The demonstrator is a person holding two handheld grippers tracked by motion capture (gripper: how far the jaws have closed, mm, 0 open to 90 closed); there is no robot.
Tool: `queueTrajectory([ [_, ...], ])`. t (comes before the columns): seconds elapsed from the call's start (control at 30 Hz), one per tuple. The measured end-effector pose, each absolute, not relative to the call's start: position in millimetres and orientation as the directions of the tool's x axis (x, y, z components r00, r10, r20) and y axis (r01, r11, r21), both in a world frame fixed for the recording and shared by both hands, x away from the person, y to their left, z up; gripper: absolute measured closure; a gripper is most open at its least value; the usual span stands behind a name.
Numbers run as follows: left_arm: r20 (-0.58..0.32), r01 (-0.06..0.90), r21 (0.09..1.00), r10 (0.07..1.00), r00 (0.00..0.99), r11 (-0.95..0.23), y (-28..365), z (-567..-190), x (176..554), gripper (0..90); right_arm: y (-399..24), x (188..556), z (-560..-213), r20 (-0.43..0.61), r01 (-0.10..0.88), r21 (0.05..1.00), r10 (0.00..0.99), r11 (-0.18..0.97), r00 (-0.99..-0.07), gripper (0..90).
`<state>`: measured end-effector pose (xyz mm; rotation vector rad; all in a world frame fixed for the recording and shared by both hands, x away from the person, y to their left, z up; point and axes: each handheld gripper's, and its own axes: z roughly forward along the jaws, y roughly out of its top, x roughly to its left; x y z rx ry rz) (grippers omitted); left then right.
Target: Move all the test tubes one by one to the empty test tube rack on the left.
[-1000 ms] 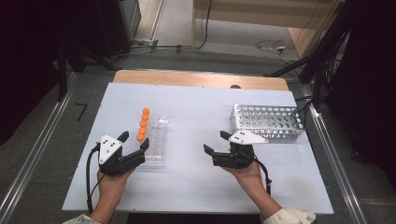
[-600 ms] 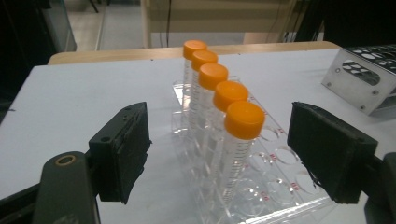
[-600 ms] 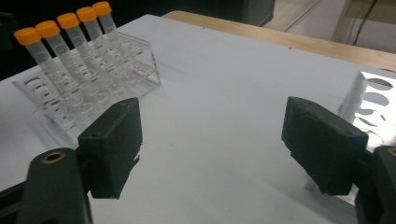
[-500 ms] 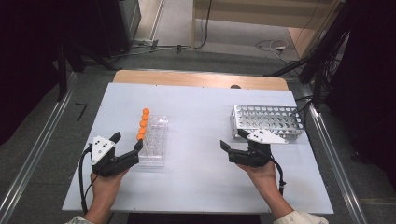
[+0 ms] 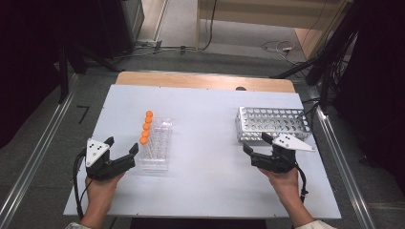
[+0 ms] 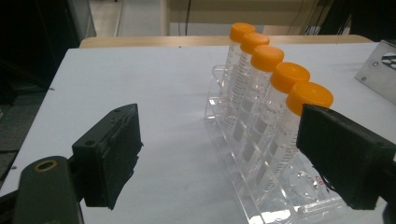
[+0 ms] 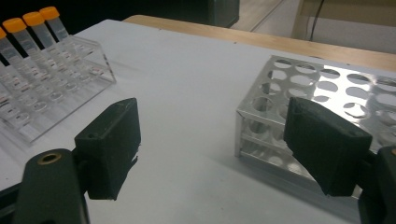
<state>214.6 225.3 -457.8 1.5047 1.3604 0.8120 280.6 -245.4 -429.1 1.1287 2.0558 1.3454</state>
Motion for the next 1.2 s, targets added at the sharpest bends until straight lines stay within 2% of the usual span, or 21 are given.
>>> queueTrajectory([
  [1.2, -0.106, 0.371, 0.927, 0.988, 0.113, 0.057, 243.8, -460.4, 203.5, 12.6, -315.5, 267.3, -435.0, 0.055, 0.425, 0.894, 0.908, 0.141, -0.416, 17.6],
])
